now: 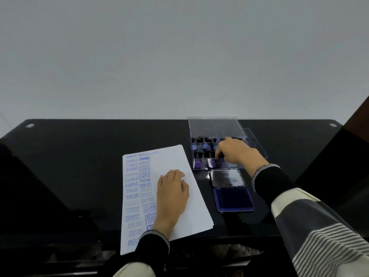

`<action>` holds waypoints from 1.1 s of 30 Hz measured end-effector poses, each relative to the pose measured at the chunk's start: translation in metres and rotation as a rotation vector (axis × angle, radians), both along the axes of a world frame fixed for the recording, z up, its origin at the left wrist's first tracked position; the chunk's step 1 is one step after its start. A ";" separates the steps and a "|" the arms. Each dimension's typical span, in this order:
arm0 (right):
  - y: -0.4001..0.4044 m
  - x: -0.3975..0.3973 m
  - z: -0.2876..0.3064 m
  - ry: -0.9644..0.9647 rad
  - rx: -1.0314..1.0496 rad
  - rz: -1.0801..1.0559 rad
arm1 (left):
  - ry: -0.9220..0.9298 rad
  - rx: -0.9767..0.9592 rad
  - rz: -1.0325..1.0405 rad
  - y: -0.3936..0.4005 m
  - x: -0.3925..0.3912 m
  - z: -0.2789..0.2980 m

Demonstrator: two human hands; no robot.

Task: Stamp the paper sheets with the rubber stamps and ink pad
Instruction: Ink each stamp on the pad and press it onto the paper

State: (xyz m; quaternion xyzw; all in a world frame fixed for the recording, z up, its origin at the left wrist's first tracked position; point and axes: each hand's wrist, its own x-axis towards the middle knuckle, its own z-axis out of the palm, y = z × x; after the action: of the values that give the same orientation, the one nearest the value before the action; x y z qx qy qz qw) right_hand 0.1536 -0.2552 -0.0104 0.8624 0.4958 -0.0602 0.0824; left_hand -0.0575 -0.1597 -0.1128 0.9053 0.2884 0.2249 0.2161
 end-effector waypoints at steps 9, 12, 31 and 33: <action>-0.001 -0.001 0.003 0.182 -0.068 -0.119 | 0.002 0.005 0.001 0.000 0.000 -0.001; 0.001 -0.005 0.006 0.192 -0.026 -0.162 | 0.001 0.000 0.001 0.000 0.001 -0.001; 0.035 -0.033 -0.007 0.344 0.695 -0.759 | -0.026 0.010 0.000 0.000 0.001 -0.001; 0.025 -0.044 0.002 0.540 0.980 -0.730 | -0.017 0.011 0.001 0.000 0.001 -0.001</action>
State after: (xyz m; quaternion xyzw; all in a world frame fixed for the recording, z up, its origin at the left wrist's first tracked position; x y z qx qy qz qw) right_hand 0.1098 -0.2297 -0.0086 0.8671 0.1454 -0.0659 -0.4718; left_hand -0.0566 -0.1599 -0.1135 0.9043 0.2856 0.2343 0.2138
